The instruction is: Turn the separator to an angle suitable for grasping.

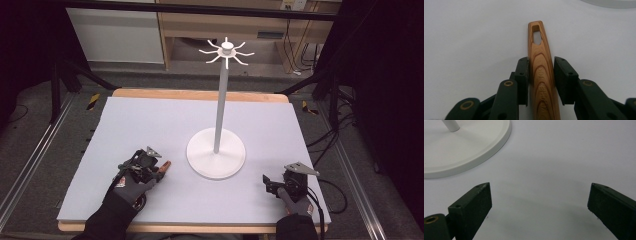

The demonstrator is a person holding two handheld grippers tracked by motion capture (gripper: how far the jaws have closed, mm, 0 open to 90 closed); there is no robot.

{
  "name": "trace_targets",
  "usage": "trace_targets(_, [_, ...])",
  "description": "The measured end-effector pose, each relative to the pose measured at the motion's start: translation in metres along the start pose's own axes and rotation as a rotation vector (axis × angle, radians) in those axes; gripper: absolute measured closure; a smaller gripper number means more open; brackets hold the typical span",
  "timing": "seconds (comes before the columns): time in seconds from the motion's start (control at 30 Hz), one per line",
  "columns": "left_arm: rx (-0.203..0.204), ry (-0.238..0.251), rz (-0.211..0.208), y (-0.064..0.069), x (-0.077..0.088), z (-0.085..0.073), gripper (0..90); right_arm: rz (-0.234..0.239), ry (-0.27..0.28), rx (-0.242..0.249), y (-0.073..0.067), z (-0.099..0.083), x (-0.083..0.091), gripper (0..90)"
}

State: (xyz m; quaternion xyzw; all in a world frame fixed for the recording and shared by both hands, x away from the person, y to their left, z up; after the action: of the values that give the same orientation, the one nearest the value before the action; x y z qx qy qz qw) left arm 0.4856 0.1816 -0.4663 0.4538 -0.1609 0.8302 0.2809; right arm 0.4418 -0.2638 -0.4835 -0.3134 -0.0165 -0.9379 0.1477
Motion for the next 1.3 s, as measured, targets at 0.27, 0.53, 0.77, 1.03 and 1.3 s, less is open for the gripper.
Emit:
trace_targets(0.27, [0.014,-0.014,0.005,0.001,-0.001,0.001,65.1,0.001,-0.003,-0.002,0.000,0.000,0.000,5.8])
trace_targets(0.53, [0.041,-0.025,-0.005,-0.001,0.000,0.002,67.6,0.003,-0.007,-0.001,0.000,0.000,0.000,5.8])
trace_targets(0.77, [0.052,-0.010,-0.033,-0.005,0.001,0.000,67.8,0.010,-0.009,-0.007,0.000,0.000,0.000,5.8])
trace_targets(1.03, [0.051,0.036,-0.049,-0.005,0.012,0.002,67.8,0.009,-0.011,-0.006,0.000,0.000,0.000,5.8])
trace_targets(1.3, [0.037,0.085,-0.051,-0.001,0.023,0.004,67.9,0.009,-0.011,-0.007,0.000,0.000,0.000,5.8])
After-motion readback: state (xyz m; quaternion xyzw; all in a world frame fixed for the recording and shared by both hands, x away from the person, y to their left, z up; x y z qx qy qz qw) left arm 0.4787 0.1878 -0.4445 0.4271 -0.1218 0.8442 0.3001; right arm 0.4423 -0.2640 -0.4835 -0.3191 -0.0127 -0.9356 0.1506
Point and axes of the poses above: each handheld gripper's, and its own axes: x roughly backward along the jaws, z roughly out of its top, y roughly to its right, the point moved 1 cm from there along -x, roughly forward along the jaws, and after that the axes turned 1 degree about y, right-handed, at the moved point
